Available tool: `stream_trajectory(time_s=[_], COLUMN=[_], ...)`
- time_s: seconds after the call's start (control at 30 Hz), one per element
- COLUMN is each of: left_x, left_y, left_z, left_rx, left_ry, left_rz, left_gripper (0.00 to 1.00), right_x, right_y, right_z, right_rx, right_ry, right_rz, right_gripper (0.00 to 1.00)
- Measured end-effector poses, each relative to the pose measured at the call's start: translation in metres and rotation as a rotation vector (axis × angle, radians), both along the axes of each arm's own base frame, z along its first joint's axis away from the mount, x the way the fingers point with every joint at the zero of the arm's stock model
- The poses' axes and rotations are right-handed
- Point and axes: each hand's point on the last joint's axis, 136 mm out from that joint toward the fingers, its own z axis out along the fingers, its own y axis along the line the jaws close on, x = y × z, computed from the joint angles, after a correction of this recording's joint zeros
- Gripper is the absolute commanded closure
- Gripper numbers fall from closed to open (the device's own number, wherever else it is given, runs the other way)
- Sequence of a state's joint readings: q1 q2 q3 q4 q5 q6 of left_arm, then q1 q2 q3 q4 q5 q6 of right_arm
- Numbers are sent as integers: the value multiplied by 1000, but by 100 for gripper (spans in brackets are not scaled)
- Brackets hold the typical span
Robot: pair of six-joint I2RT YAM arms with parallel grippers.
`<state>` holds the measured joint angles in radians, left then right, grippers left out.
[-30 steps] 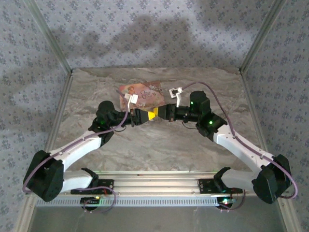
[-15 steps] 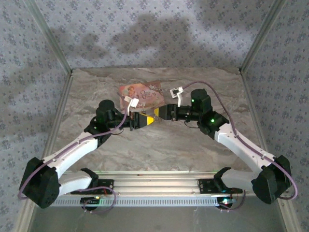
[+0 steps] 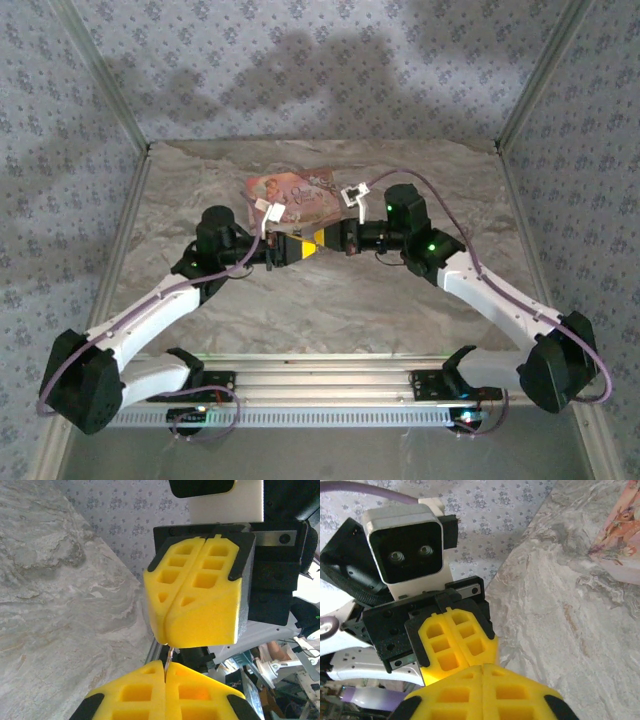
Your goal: Unlock the padlock with the key
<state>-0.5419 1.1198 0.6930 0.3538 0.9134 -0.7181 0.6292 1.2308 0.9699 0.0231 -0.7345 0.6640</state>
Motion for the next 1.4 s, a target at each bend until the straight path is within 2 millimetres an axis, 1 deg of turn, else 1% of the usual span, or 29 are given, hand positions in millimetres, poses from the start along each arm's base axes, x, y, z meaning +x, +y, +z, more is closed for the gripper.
stream_trajectory(time_s=[0.17,0.23,0.27,0.3,0.33,0.43,0.57,0.7,0.87,1.03,1.27,1.4], left_x=[0,0,0,1,2,6,9,6,-1,-2,-2,-1], left_y=[2,2,2,3,4,7,9,6,0,-1,-7,-11], left_z=[3,3,3,2,1,0,5,18,21,20,9,5], left_rx=[-5,-5,-4,-1,1,5,-13,-60,-76,-75,-62,-60], left_ry=[-8,-7,-5,-3,0,8,-3,-33,-38,-37,-13,1], left_rz=[6,6,8,12,17,32,40,6,-34,-41,-51,-57], left_gripper=[99,63,51,45,43,42,44,49,50,50,51,54], right_x=[0,-1,-1,-2,-2,-3,-6,-8,-5,0,-2,-2], right_y=[1,1,1,0,0,1,3,4,0,-9,-12,-12], right_z=[4,3,3,3,3,5,3,-1,-2,-4,9,14], right_rx=[0,-6,-13,-24,-34,-73,-100,-109,-101,-85,-52,-38], right_ry=[-9,-13,-18,-22,-28,-48,-64,-56,-61,-63,-96,-110], right_rz=[4,6,8,11,15,36,72,88,73,39,28,26], right_gripper=[100,100,100,100,100,100,100,100,100,100,100,100])
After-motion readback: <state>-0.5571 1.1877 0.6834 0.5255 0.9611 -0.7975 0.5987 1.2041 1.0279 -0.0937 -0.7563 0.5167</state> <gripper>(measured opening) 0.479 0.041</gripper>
